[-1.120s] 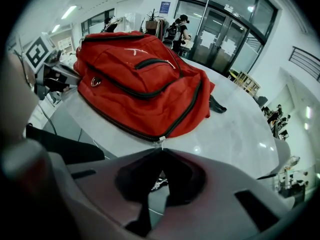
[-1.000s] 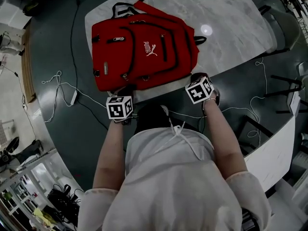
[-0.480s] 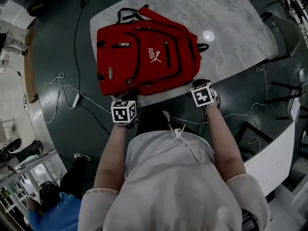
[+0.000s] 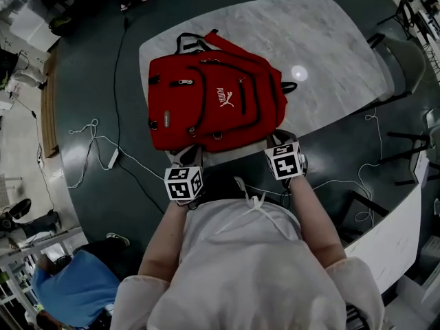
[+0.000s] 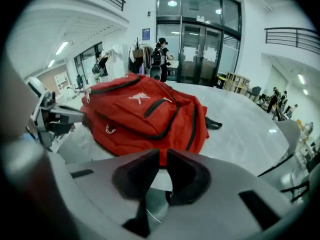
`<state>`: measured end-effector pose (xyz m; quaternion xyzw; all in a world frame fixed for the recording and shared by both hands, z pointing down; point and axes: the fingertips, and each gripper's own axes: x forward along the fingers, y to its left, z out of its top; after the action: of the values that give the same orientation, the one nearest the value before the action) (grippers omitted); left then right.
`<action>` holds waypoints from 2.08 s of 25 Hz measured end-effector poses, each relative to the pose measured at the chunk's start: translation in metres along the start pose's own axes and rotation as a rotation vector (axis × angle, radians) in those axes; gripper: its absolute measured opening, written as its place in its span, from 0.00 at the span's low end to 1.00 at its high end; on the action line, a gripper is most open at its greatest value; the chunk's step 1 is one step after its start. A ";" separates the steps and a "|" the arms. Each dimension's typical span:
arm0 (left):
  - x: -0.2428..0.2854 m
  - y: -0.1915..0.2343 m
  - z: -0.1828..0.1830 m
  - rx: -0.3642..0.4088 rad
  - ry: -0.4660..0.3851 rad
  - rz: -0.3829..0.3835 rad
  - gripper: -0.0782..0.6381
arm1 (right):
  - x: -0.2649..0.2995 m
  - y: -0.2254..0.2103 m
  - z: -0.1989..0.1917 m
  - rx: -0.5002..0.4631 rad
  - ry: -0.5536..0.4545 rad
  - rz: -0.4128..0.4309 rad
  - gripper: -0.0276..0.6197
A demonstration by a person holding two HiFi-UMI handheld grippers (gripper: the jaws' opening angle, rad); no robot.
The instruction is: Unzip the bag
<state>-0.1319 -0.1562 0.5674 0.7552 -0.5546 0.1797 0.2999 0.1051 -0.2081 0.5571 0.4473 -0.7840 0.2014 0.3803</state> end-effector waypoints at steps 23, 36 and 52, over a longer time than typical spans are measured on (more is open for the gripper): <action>-0.148 -0.132 0.226 0.213 -0.674 -0.182 0.14 | -0.163 0.065 0.170 0.076 -0.642 0.108 0.08; -0.158 -0.139 0.222 0.221 -0.675 -0.157 0.14 | -0.172 0.078 0.167 0.045 -0.661 0.131 0.08; -0.154 -0.138 0.221 0.216 -0.656 -0.141 0.14 | -0.172 0.079 0.168 0.049 -0.671 0.130 0.08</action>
<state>-0.0640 -0.1597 0.2719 0.8366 -0.5455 -0.0361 0.0356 0.0213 -0.1835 0.3200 0.4466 -0.8874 0.0855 0.0765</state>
